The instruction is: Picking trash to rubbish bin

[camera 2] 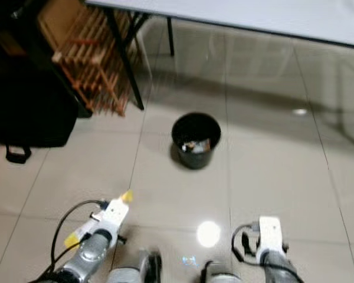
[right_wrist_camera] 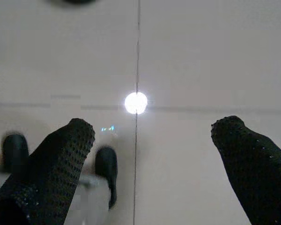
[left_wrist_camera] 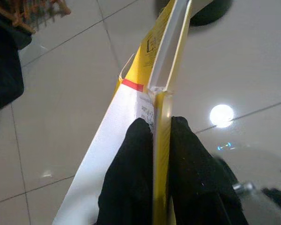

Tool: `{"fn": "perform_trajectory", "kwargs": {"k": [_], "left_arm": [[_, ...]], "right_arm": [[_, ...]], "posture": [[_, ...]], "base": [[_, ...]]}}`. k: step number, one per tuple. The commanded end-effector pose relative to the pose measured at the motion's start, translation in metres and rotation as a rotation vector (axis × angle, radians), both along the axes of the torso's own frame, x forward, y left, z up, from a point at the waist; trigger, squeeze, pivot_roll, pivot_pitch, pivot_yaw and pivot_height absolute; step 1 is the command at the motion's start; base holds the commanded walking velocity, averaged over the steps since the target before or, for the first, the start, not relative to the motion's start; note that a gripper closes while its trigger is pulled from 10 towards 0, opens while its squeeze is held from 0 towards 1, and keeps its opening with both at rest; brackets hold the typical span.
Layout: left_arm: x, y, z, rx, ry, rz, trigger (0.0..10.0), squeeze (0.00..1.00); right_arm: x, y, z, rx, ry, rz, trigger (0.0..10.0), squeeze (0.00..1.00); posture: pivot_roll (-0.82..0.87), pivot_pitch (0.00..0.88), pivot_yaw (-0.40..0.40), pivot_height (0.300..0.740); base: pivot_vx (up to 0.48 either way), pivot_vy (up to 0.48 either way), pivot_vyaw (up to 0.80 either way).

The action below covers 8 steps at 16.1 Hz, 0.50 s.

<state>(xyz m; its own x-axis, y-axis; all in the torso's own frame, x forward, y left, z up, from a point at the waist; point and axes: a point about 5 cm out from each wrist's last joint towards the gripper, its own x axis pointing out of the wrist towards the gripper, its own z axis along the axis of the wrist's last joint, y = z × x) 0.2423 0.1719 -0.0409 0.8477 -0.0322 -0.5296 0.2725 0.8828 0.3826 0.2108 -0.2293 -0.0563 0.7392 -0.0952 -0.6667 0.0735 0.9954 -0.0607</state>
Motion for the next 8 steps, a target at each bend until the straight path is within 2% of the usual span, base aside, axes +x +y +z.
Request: {"fn": "perform_trajectory", "kwargs": {"k": [1, 8], "left_arm": [[-0.0108, 0.0049, -0.0078, 0.003, 0.045, 0.011, 10.0, 0.00], [-0.0109, 0.0057, -0.0078, 0.002, 0.047, 0.012, 10.0, 0.00]], "right_arm": [[-0.0135, 0.0058, -0.0096, 0.023, 0.046, -0.004, 10.0, 0.00], [-0.0141, 0.0065, -0.0100, 0.025, 0.047, -0.005, 10.0, 0.00]], "posture": [[0.05, 0.248, 0.076, 0.740], [0.05, 0.247, 0.078, 0.740]], "base": [[0.000, 0.000, 0.00], [0.000, 0.000, 0.00]]}}
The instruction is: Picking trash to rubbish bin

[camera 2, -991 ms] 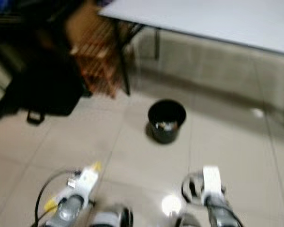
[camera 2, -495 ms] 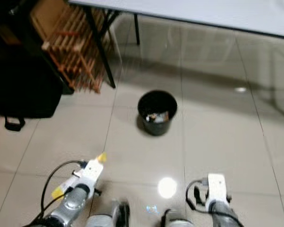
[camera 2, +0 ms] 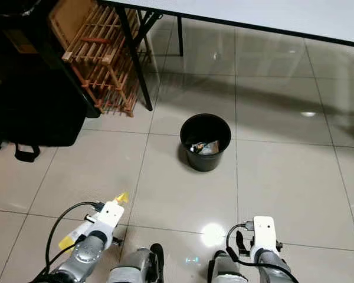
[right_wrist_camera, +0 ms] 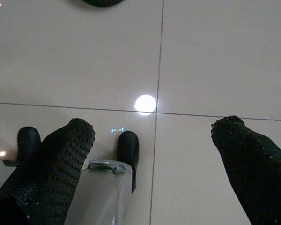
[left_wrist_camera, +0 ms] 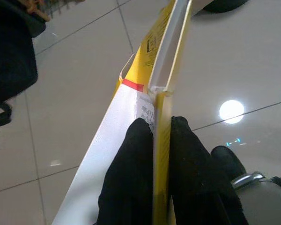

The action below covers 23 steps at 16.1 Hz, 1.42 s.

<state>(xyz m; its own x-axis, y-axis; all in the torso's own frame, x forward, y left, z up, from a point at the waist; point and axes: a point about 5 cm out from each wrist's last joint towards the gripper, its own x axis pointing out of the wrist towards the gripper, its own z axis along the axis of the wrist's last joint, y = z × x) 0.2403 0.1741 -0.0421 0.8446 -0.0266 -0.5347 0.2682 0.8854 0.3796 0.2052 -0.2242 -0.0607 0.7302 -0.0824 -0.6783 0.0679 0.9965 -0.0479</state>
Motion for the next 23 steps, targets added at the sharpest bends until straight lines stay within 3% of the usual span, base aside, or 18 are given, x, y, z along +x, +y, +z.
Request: {"fn": "perform_trajectory", "kwargs": {"k": [1, 23], "left_arm": [[-0.0088, 0.0036, -0.0066, 0.003, 0.042, 0.004, 10.0, 0.00], [-0.0086, 0.0040, -0.0072, 0.028, 0.051, 0.002, 10.0, 0.00]], "right_arm": [[-0.0085, 0.0015, -0.0056, 0.011, 0.033, -0.010, 10.0, 0.00], [-0.0061, 0.0022, -0.0045, 0.011, 0.028, -0.007, 10.0, 0.00]], "posture": [[0.05, 0.247, 0.079, 0.740], [0.06, 0.246, 0.077, 0.740]], "base": [[0.000, 0.000, 0.00], [0.000, 0.000, 0.00]]}}
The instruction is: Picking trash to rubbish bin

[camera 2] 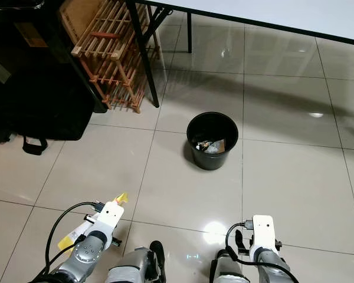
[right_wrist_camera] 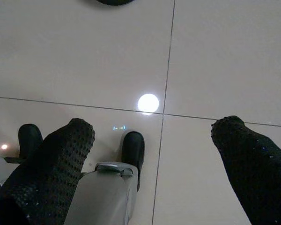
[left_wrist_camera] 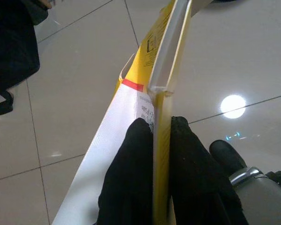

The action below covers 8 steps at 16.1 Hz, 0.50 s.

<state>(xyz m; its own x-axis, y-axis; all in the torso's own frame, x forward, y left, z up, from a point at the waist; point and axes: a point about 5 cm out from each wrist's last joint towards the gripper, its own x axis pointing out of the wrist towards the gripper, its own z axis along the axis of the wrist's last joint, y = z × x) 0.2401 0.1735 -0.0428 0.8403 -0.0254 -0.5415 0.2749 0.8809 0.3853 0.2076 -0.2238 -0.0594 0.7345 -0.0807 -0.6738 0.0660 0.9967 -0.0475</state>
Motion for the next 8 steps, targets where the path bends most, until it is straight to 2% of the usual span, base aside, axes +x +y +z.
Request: {"fn": "perform_trajectory", "kwargs": {"k": [1, 2, 5, 8], "left_arm": [[-0.0083, 0.0044, -0.0065, 0.017, 0.042, 0.007, 10.0, 0.00], [-0.0081, 0.0043, -0.0064, 0.015, 0.042, 0.008, 10.0, 0.00], [-0.0080, 0.0042, -0.0064, 0.014, 0.044, 0.009, 10.0, 0.00], [-0.0080, 0.0047, -0.0064, 0.013, 0.044, 0.011, 10.0, 0.00]], "right_arm": [[-0.0080, 0.0015, -0.0056, 0.011, 0.033, -0.013, 10.0, 0.00], [-0.0076, 0.0014, -0.0055, 0.013, 0.034, -0.019, 10.0, 0.00], [-0.0073, 0.0017, -0.0054, 0.015, 0.036, -0.014, 10.0, 0.00], [-0.0068, 0.0019, -0.0051, 0.011, 0.032, -0.016, 10.0, 0.00]], "posture": [[0.05, 0.245, 0.076, 0.740], [0.05, 0.245, 0.076, 0.740], [0.06, 0.246, 0.075, 0.740], [0.06, 0.246, 0.076, 0.740]], "base": [[0.000, 0.000, 0.00], [0.000, 0.000, 0.00], [0.000, 0.000, -0.80], [0.000, 0.000, 0.00]]}}
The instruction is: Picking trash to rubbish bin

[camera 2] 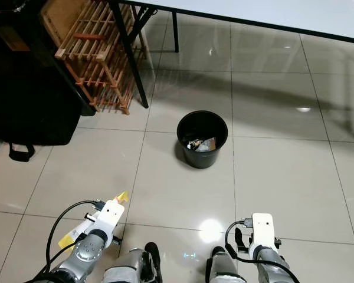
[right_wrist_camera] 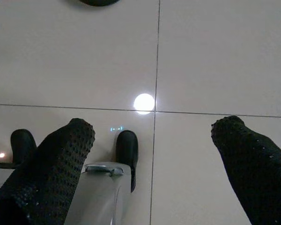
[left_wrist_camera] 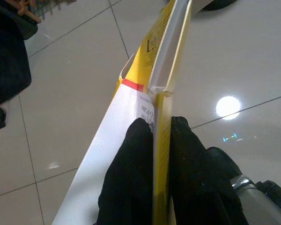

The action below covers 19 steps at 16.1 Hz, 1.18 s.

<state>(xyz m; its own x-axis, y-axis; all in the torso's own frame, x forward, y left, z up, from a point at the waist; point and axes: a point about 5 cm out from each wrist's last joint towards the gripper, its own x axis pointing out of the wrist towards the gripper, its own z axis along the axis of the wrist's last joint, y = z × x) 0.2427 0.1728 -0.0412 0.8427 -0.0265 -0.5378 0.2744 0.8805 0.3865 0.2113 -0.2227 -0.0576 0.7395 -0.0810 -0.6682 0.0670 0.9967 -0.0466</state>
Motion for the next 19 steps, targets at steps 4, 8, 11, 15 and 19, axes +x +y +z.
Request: {"fn": "perform_trajectory", "kwargs": {"k": [4, 8, 11, 15, 19], "left_arm": [[-0.0103, 0.0064, -0.0076, 0.018, 0.048, 0.012, 10.0, 0.00], [-0.0101, 0.0064, -0.0075, 0.018, 0.047, 0.012, 10.0, 0.00], [-0.0103, 0.0066, -0.0077, 0.017, 0.049, 0.014, 10.0, 0.00], [-0.0103, 0.0069, -0.0078, 0.018, 0.050, 0.014, 10.0, 0.00], [-0.0098, 0.0069, -0.0074, 0.018, 0.049, 0.013, 10.0, 0.00]], "right_arm": [[-0.0095, 0.0026, -0.0065, 0.019, 0.030, -0.014, 10.0, 0.00], [-0.0104, 0.0028, -0.0075, 0.034, 0.041, -0.026, 10.0, 0.00], [-0.0099, 0.0024, -0.0068, 0.022, 0.034, -0.019, 10.0, 0.00], [-0.0096, 0.0028, -0.0066, 0.021, 0.031, -0.017, 10.0, 0.00], [-0.0088, 0.0034, -0.0065, 0.028, 0.032, -0.021, 10.0, 0.00]], "posture": [[0.06, 0.244, 0.079, 0.740], [0.06, 0.245, 0.078, 0.740], [0.06, 0.244, 0.079, 0.740], [0.06, 0.243, 0.079, 0.740], [0.06, 0.242, 0.079, 0.740]], "base": [[0.073, 0.000, 0.00], [0.315, 0.000, -0.40], [0.317, 0.000, 0.00], [0.315, 0.000, 0.00], [0.317, 0.000, -0.12]]}}
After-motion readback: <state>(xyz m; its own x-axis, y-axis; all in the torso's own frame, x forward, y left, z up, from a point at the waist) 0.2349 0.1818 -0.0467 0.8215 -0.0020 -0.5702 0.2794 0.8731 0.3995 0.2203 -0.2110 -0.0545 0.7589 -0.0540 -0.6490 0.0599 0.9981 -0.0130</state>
